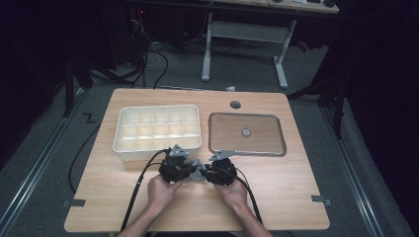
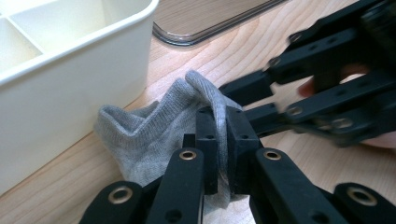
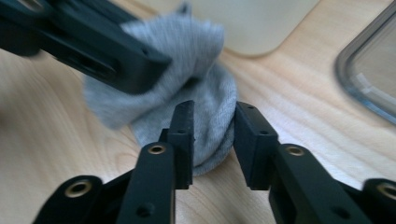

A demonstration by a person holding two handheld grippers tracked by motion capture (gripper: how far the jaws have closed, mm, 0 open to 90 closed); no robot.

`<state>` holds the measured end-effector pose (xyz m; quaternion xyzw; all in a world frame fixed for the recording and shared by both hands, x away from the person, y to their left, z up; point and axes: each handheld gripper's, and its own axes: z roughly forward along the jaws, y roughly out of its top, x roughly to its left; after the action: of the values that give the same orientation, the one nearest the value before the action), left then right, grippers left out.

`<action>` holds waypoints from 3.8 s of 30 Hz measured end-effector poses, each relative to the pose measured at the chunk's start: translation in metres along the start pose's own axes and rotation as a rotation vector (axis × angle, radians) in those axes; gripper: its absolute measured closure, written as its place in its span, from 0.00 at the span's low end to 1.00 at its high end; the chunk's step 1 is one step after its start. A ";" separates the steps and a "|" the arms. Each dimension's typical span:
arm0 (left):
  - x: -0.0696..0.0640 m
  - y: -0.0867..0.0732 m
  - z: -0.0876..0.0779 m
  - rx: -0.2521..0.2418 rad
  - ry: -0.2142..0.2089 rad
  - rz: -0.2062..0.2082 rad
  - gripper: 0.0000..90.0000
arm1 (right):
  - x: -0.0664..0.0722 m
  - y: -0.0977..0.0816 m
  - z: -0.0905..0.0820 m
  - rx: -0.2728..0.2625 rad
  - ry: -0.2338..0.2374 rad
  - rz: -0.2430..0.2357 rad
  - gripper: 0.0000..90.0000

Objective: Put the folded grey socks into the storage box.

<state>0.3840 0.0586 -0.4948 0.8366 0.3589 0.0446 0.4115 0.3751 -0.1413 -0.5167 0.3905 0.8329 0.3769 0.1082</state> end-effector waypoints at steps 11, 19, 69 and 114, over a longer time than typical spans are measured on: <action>-0.003 -0.001 0.004 0.004 -0.004 0.009 0.95 | -0.002 -0.009 -0.015 -0.013 -0.011 0.050 0.85; -0.004 -0.002 0.008 0.013 0.005 0.023 0.95 | -0.002 -0.016 -0.001 0.024 -0.032 0.031 0.92; -0.007 -0.004 0.023 0.009 -0.036 -0.005 0.71 | -0.001 -0.015 0.000 0.020 -0.034 -0.008 0.91; 0.038 -0.025 -0.001 -0.002 0.054 -0.192 0.59 | 0.013 0.011 -0.006 -0.023 -0.031 0.008 0.84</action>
<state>0.3977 0.0934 -0.5206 0.7965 0.4482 0.0278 0.4048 0.3700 -0.1301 -0.5032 0.3984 0.8251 0.3809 0.1243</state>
